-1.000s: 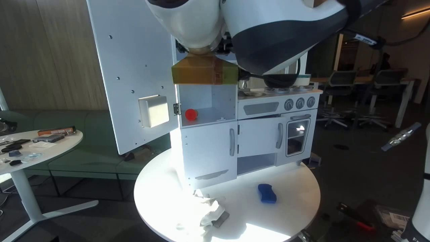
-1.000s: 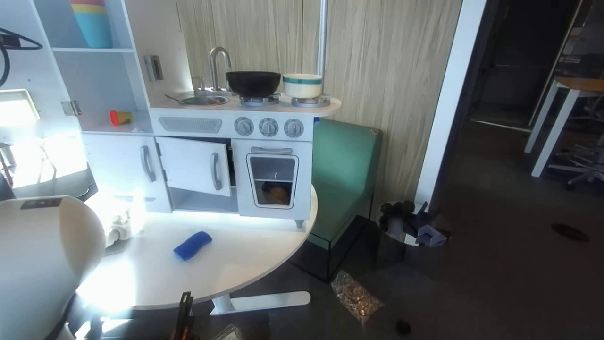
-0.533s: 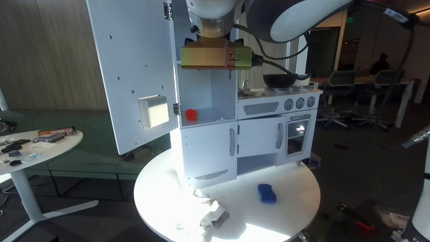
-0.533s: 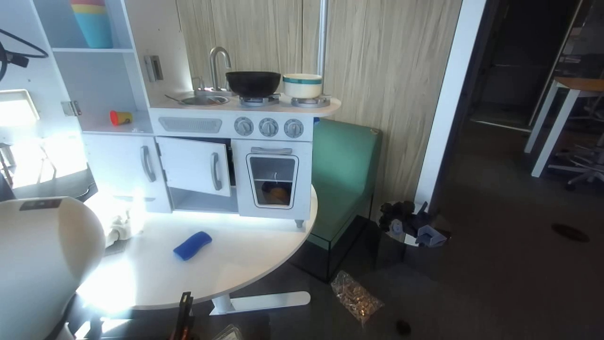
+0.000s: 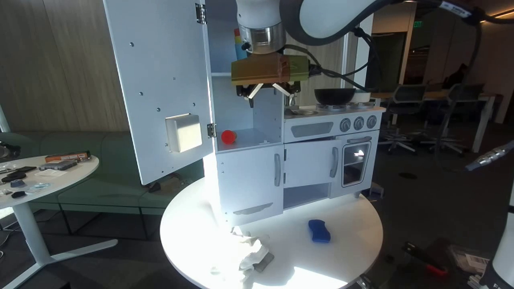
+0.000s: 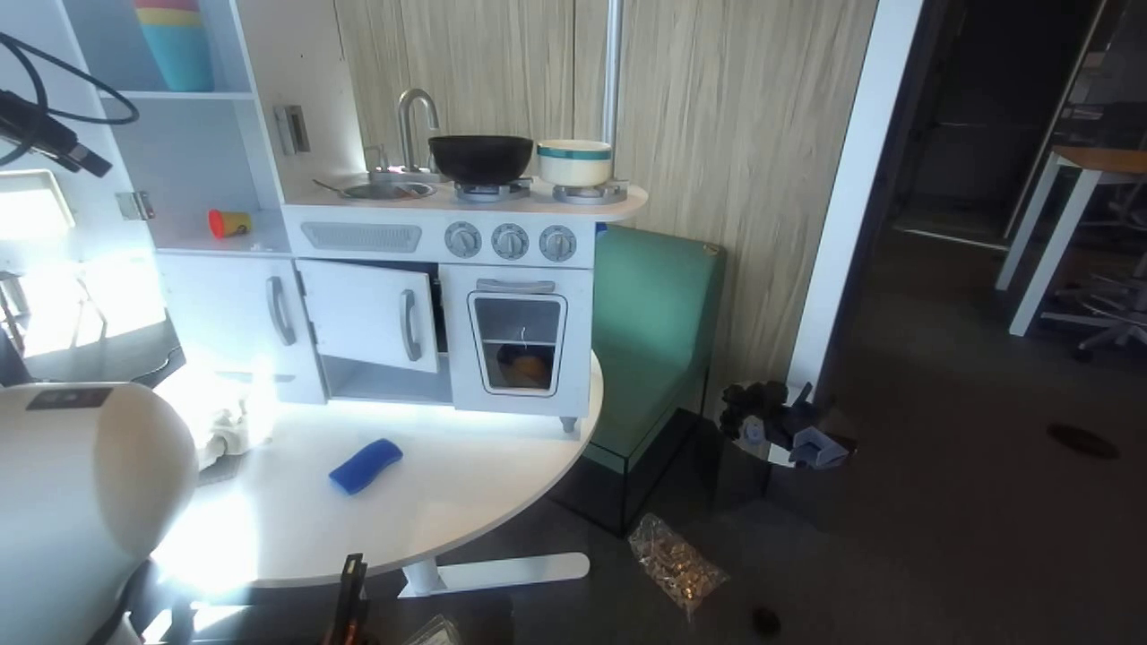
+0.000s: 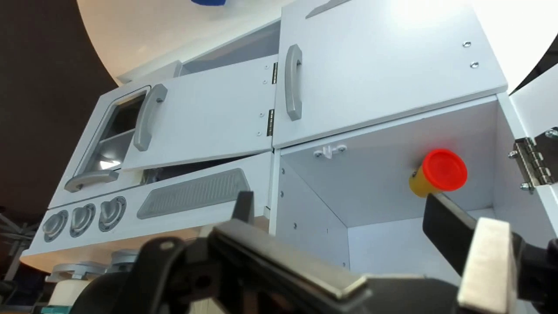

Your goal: Open the cabinet door and move the objects from the lower shelf onto the top shelf

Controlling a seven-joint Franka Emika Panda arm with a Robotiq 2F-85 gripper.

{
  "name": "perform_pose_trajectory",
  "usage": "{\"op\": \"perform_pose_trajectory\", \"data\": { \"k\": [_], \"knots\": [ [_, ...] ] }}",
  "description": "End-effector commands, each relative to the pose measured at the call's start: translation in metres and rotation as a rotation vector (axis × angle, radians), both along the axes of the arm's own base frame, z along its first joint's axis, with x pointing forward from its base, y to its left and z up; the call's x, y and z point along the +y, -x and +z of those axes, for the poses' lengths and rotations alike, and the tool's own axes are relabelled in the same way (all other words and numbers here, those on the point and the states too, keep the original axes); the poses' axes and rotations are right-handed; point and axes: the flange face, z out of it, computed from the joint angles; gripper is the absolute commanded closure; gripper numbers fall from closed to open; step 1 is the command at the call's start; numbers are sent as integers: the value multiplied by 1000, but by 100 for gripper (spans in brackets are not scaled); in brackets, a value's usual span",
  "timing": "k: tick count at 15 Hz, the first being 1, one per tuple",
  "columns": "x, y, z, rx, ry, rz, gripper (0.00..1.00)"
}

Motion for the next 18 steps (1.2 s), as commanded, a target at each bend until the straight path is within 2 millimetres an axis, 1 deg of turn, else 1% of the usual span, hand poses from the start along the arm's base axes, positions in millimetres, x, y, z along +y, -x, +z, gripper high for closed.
{"op": "perform_pose_trajectory", "data": {
  "k": [1,3,7,11,14,18],
  "knots": [
    [-1,-12,-4,66,-68,47,0],
    [1,-17,-15,53,-87,89,0],
    [2,-31,-43,-7,-96,139,0],
    [3,-45,-69,-93,-70,206,0],
    [3,-61,-87,-180,-36,252,0],
    [3,-84,-101,-252,10,252,0]
  ]
}}
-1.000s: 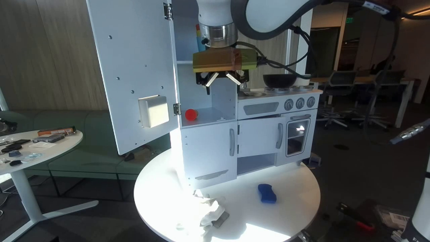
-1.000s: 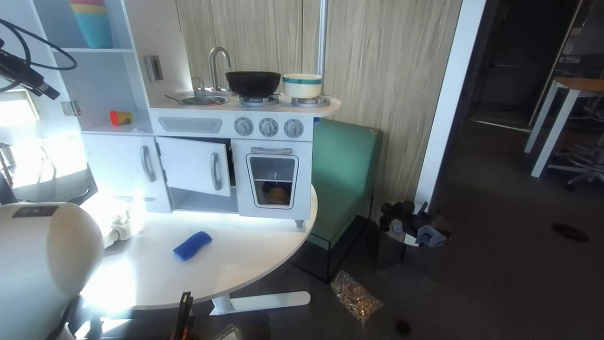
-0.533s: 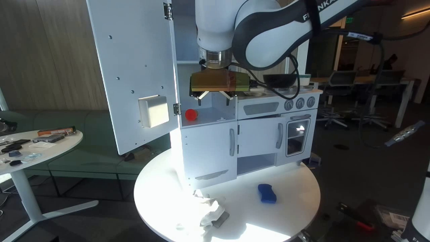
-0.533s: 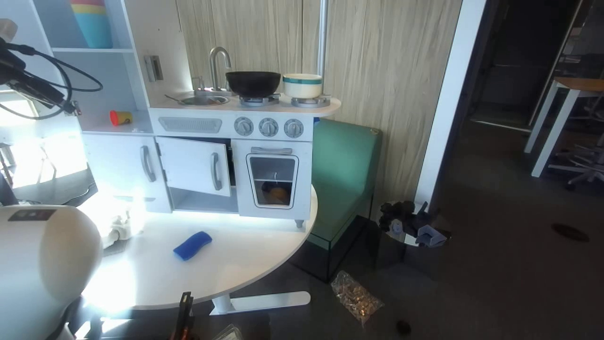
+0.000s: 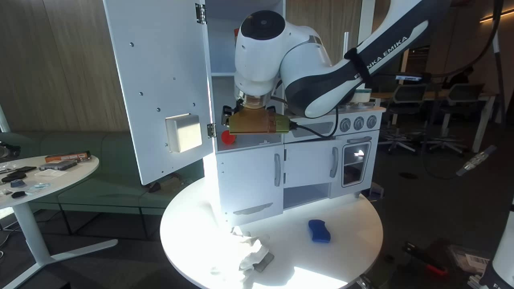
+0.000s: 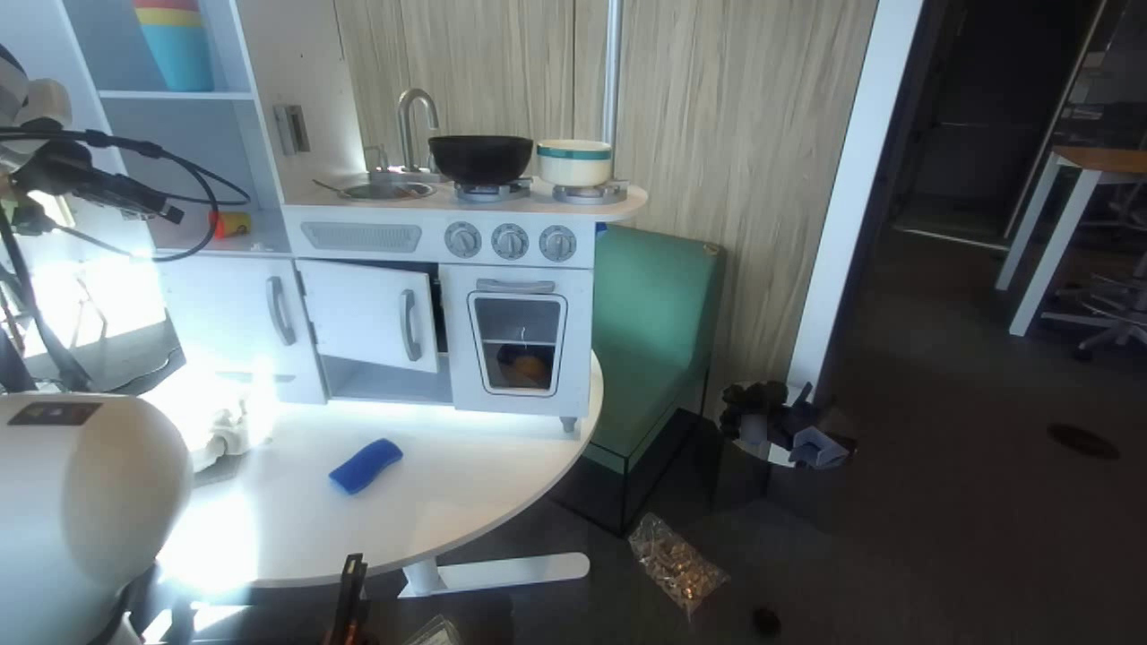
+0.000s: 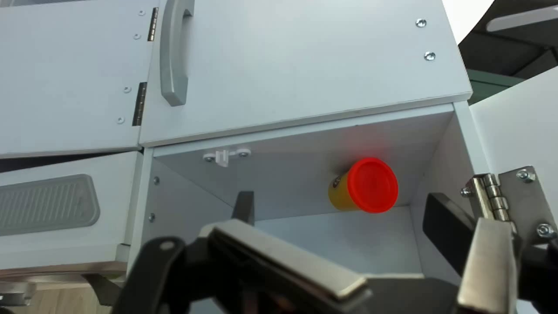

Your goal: Open the cabinet door and move the objects from the lower shelf onto the top shelf

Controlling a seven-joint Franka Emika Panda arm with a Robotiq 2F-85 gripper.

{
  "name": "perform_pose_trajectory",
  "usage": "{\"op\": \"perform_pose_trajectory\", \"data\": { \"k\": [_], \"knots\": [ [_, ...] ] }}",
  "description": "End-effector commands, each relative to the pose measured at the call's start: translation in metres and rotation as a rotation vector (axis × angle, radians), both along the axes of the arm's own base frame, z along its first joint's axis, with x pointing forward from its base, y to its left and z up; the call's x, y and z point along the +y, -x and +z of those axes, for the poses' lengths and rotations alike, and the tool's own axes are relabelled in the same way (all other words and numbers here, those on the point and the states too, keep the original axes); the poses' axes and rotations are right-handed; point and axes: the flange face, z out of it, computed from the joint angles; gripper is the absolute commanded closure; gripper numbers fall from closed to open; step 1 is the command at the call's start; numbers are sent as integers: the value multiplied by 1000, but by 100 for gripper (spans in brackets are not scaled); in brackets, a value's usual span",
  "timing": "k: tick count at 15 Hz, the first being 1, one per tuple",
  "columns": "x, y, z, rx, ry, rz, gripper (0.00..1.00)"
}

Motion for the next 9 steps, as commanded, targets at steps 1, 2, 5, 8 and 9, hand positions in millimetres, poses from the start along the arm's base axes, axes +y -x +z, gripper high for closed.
{"op": "perform_pose_trajectory", "data": {
  "k": [1,2,5,8,9],
  "knots": [
    [2,-25,-1,-83,18,0,0],
    [1,-32,0,-108,28,-11,0],
    [3,-53,0,-120,43,9,0],
    [1,-76,-4,-108,34,1,0],
    [-1,-83,-7,-105,32,-4,0]
  ]
}}
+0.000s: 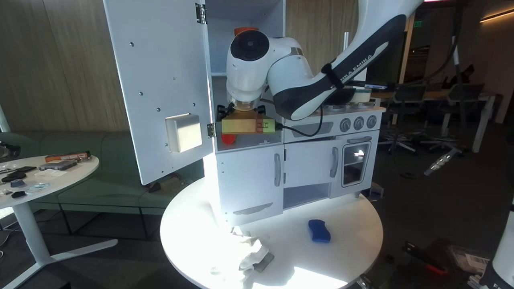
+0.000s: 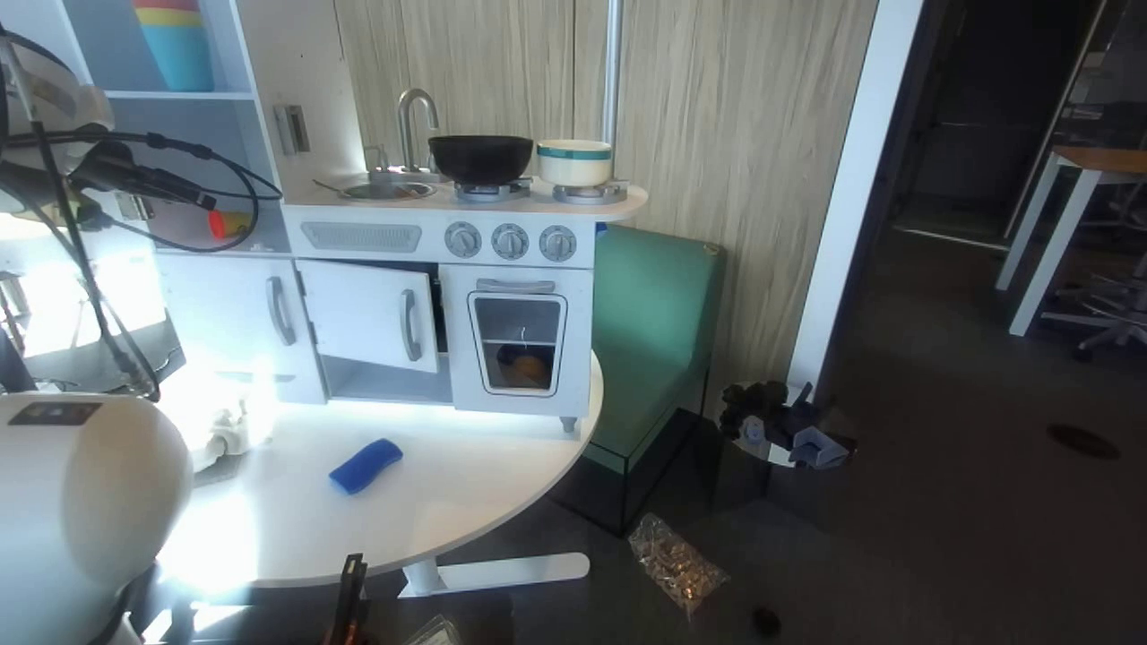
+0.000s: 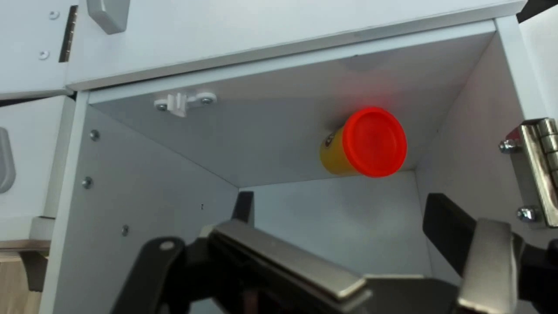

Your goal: Open the cabinet door and move the objects from the lower shelf onto the top shelf

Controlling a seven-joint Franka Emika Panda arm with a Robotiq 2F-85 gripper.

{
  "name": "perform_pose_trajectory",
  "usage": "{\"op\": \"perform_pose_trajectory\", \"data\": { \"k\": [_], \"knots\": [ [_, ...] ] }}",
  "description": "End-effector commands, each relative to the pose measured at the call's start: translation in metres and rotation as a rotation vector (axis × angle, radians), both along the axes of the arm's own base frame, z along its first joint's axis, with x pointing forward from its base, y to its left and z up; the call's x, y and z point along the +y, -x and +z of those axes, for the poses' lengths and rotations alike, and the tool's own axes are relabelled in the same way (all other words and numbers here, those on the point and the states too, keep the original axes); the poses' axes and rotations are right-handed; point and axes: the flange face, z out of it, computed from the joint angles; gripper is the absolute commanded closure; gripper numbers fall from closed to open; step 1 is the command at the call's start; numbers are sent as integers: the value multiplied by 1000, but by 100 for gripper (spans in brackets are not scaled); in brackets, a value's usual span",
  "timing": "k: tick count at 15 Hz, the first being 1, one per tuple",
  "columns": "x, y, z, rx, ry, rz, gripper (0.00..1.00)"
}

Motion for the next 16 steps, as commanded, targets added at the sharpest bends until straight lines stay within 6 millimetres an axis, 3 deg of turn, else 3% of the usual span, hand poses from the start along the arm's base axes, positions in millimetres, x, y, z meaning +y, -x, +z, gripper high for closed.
{"op": "perform_pose_trajectory", "data": {
  "k": [1,7,16],
  "knots": [
    [0,-31,-1,-5,-3,-4,0],
    [-10,-59,-16,36,-41,-11,0],
    [-4,-84,-27,40,-125,20,0]
  ]
}}
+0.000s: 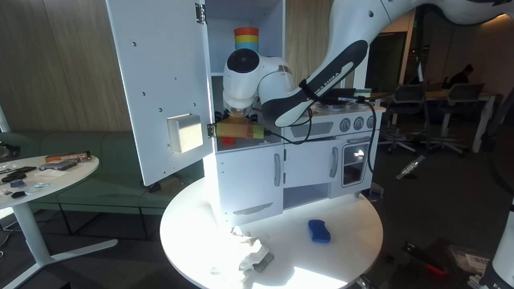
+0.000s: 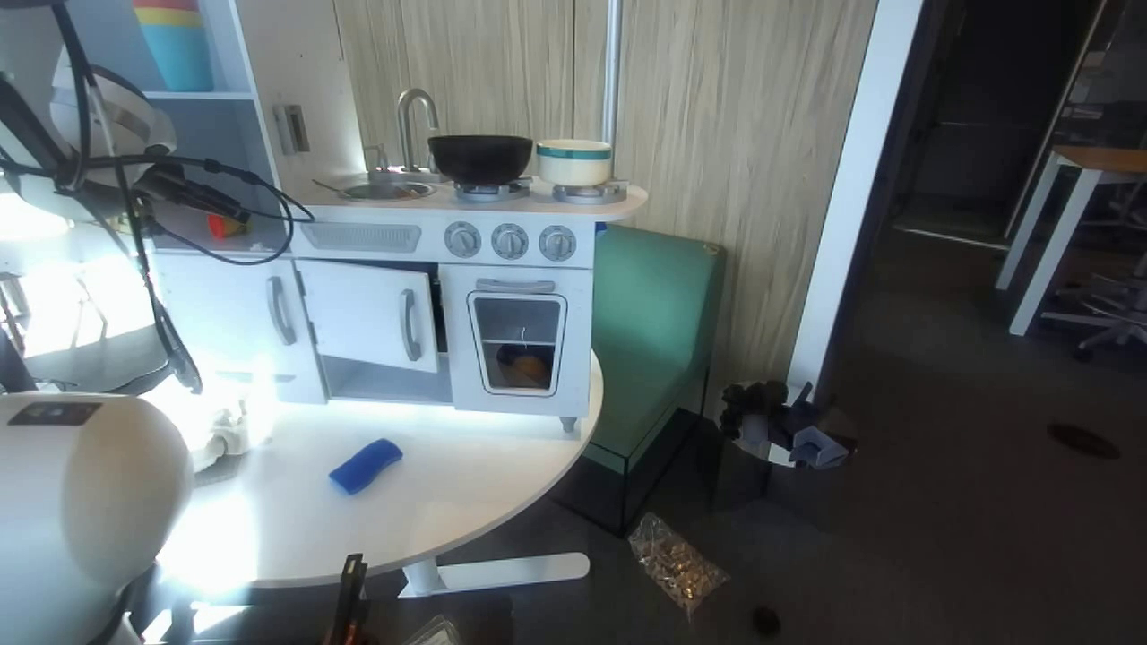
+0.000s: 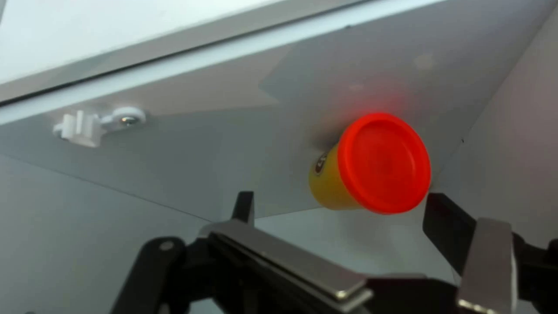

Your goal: Open the cabinet door and move the objects from the lower shelf onto the top shelf

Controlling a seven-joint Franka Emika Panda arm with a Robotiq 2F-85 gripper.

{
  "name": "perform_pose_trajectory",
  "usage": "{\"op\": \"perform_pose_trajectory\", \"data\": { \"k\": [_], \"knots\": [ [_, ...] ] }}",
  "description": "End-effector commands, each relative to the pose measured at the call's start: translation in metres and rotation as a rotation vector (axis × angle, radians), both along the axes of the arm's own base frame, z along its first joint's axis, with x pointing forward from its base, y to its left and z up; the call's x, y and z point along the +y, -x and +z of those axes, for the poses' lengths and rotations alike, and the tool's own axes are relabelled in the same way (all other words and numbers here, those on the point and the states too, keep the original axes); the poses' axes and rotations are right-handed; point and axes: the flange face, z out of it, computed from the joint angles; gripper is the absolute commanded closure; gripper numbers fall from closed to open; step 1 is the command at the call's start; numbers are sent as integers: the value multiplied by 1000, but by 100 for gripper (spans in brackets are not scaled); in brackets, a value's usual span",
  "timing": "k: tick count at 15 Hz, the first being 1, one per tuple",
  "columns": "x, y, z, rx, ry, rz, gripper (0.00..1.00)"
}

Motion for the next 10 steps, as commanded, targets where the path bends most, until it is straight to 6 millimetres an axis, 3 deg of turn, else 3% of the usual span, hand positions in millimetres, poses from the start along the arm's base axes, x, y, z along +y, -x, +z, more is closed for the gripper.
{"op": "perform_pose_trajectory", "data": {
  "k": [1,5,8,9,10],
  "knots": [
    [9,-17,-2,-2,-44,24,0],
    [7,-28,-10,-19,-31,-34,0],
    [7,-24,-6,-33,-36,-47,0],
    [6,-23,-5,-35,-34,-50,9],
    [6,-21,-4,-38,-37,-53,26]
  ]
}}
